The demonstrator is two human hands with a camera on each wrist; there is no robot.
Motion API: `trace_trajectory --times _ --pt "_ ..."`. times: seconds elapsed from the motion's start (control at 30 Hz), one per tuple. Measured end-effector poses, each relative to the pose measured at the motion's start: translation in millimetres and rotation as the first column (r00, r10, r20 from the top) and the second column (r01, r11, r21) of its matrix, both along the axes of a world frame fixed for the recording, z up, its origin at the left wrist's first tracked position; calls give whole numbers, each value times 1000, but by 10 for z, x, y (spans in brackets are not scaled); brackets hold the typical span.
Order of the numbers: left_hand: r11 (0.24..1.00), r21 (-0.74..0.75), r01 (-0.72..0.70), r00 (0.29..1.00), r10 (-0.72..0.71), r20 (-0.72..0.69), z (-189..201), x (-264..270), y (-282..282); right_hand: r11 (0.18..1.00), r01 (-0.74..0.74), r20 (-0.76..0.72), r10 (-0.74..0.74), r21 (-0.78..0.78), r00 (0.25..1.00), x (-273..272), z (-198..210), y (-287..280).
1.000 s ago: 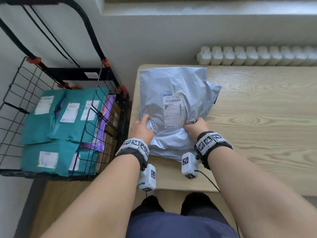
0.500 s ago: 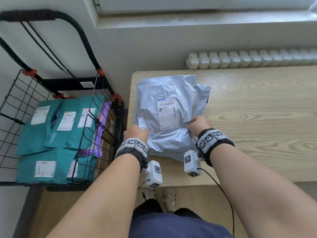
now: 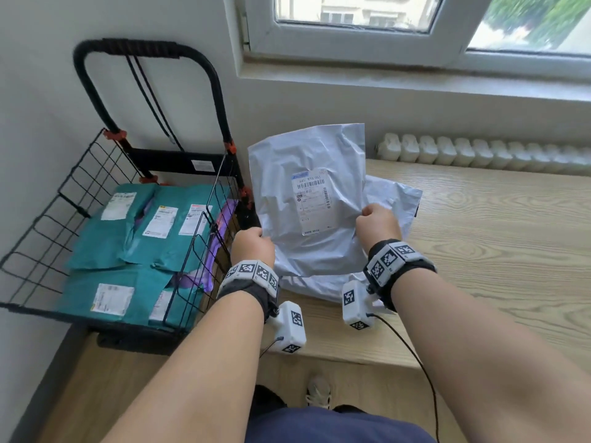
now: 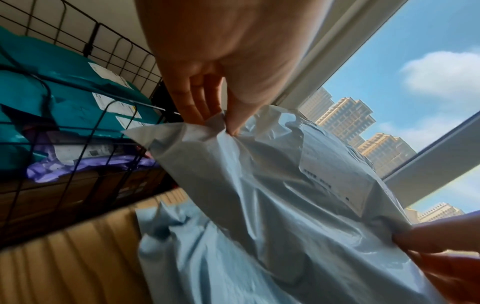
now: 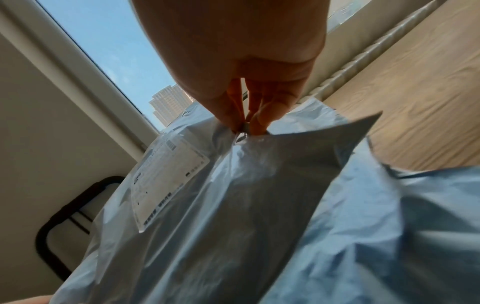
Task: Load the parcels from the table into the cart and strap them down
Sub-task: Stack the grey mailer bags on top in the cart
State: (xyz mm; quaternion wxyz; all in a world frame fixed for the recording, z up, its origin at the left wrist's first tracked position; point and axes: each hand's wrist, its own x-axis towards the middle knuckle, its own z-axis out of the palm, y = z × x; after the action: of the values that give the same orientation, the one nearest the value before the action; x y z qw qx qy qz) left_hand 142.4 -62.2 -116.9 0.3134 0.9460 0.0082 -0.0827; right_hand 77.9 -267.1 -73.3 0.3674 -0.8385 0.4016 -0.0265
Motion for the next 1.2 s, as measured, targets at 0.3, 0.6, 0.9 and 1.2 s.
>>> trace_trajectory --times 0.3,0.6,0.9,1.2 --pt "996 17 -89 995 89 -39 180 448 1490 994 -106 46 105 16 993 754 -4 1307" --pt "969 155 -194 972 212 -107 238 1084 3187 979 -182 22 180 94 983 1443 -353 3063" --pt "944 53 -325 928 329 -173 91 1685 3655 969 -189 -96 205 157 974 2149 -654 3557" --pt "933 66 -354 894 358 -270 -96 2469 3749 939 -240 -197 291 245 936 3027 -970 3729"
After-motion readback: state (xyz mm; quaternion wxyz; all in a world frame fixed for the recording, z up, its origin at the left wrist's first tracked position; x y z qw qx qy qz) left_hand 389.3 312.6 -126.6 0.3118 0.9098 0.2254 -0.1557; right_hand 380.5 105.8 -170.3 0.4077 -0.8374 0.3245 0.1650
